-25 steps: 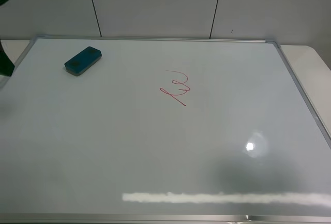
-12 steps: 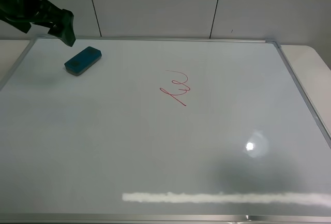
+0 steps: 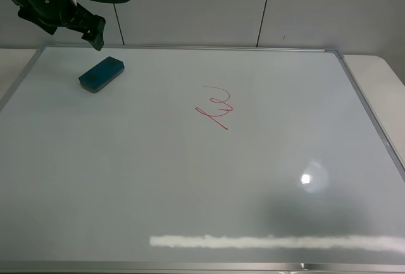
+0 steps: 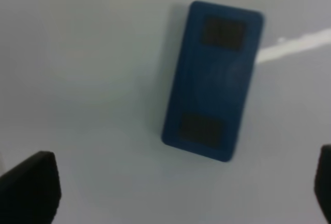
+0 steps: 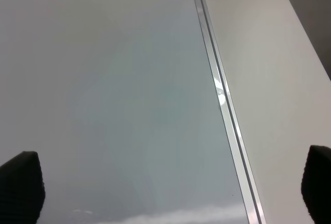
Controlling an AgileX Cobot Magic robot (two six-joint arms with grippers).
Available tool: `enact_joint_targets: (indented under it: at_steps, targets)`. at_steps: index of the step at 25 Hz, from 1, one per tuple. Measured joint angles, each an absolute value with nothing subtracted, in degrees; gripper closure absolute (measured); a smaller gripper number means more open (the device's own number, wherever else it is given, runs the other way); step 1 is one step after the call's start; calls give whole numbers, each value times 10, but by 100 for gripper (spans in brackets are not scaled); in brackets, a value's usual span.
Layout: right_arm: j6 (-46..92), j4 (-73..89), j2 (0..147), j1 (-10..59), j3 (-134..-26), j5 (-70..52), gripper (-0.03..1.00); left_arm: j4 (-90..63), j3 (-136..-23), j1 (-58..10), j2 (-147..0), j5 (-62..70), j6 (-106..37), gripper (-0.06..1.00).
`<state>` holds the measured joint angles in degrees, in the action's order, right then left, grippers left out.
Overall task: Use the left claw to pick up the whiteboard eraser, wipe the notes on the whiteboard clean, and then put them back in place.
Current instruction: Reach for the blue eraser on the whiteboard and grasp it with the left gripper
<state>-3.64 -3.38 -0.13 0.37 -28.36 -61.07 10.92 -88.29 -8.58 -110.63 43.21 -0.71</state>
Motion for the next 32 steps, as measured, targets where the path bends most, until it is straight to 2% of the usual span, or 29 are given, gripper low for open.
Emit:
enact_joint_targets:
  at_steps: [11, 32]
  targets:
    - [-36, -34, -1, 4, -284, -611, -2, 120, -887, -66, -1186, 359, -27, -5]
    - [-36, -34, -1, 4, -284, -611, -2, 139, -888, -66, -1233, 329, -27, -5]
